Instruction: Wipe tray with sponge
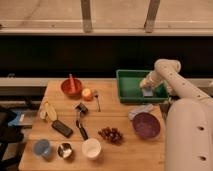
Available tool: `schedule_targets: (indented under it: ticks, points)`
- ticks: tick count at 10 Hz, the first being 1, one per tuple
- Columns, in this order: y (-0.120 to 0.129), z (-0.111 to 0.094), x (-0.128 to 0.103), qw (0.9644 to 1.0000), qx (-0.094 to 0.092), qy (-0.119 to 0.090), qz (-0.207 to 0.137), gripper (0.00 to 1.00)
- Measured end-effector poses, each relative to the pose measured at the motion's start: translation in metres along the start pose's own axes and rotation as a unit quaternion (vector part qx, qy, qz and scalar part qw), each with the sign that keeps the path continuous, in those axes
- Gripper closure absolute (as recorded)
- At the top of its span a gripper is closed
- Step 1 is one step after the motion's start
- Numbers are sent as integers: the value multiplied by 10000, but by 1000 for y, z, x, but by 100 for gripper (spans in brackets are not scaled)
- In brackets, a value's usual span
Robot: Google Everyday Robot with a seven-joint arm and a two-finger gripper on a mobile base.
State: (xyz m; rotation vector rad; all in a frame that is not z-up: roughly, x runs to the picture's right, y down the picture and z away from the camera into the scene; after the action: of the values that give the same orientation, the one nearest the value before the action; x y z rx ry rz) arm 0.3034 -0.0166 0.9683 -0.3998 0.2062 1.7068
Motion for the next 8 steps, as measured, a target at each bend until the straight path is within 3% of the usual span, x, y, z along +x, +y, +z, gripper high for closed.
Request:
schedule_targets:
  ticks: [3,4,6,8]
  points:
    - [-2,7,-13,9998,190,-49,-80,93]
    - [2,10,-18,9998,175,-37,-120,93]
    - [16,19,-23,9996,33,3,-270,93]
    - [48,30,-24,9982,-204,122,-551,93]
